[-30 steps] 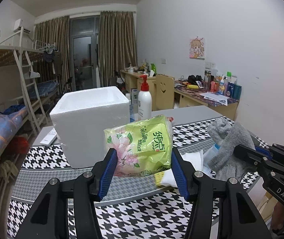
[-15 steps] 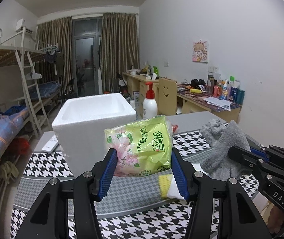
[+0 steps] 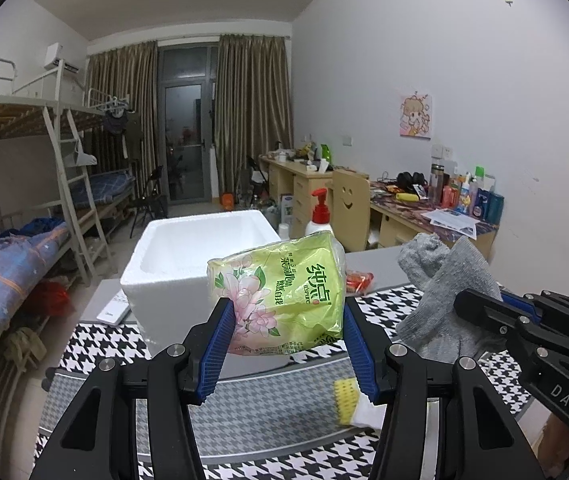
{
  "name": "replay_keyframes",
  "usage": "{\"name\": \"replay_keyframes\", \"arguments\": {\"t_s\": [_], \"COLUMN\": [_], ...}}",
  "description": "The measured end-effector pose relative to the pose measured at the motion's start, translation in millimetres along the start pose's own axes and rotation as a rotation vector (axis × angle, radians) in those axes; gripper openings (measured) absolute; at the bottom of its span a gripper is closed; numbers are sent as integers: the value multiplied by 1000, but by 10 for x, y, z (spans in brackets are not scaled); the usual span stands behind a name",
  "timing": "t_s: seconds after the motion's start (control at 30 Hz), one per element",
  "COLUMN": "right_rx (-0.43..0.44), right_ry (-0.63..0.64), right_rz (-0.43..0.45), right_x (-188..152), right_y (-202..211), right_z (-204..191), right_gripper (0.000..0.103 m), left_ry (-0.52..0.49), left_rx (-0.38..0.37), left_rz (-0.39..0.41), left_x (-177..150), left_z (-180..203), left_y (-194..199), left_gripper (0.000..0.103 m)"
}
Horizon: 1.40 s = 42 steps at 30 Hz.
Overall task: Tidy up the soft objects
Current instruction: 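Carry the tissue pack with the left tool into the white foam box and release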
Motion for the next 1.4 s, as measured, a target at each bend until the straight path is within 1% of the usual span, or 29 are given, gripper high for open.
{"name": "replay_keyframes", "arguments": {"t_s": [0.17, 0.27, 0.43, 0.53, 0.83, 1.1, 1.4], "right_rx": [7, 24, 19, 26, 47, 43, 27], "right_ry": [5, 3, 13, 20, 32, 34, 36], "right_rz": [13, 6, 14, 18, 57, 54, 66], "right_x": [118, 182, 268, 323, 509, 657, 752], "right_y": [-25, -66, -104, -121, -179, -311, -393], "right_z": [-10, -14, -39, -76, -136, -153, -210], "right_gripper": [15, 15, 15, 15, 15, 15, 15], "left_ry": [-3, -5, -8, -3, -13, -11, -5], "left_rx": [13, 18, 28, 20, 34, 51, 70], "left_rz": [4, 6, 0, 0, 29, 40, 40], "left_x": [78, 125, 157, 214, 415, 517, 636], "left_z": [-38, -58, -81, -108, -155, -258, -358], "left_y": [-39, -60, -94, -118, -114, -183, -316], "left_gripper": [56, 56, 56, 56, 56, 56, 56]}}
Point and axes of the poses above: each gripper's, at about its wrist camera, not at the fingertips, and y roughly against the way its jaws point, z to its right, x to its top, the point moved 1 cm from there along -y, roughly the way its jaws point, and after that the axes turned 9 degrees about -x, right-handed, at the moved point
